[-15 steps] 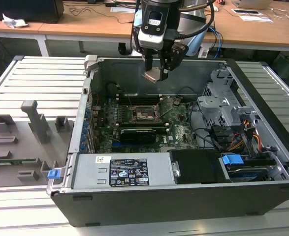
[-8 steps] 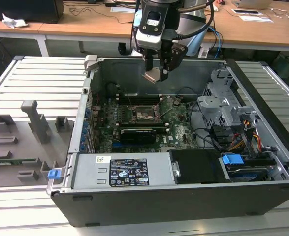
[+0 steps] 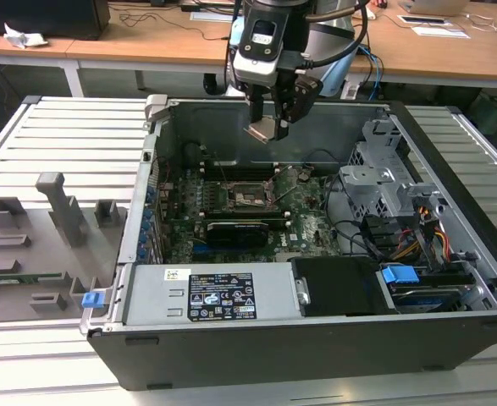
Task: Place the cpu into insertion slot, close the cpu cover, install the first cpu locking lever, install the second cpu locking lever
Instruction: 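Place the cpu into insertion slot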
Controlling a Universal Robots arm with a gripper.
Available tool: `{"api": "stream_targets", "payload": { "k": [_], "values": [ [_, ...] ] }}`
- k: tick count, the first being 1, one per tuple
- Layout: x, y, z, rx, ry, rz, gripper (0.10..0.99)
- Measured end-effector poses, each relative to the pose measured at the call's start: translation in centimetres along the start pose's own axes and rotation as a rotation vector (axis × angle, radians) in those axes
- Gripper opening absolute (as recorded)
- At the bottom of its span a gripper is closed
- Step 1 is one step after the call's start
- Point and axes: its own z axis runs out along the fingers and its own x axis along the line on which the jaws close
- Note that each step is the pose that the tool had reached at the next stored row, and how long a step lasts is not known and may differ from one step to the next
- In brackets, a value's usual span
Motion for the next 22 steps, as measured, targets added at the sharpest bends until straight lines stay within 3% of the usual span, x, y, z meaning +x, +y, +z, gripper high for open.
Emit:
{"api": "stream_targets", "payload": {
  "k": [22],
  "values": [
    [0.00, 0.00, 0.03, -0.001, -0.0052, 0.062, 0.525]
  ]
}}
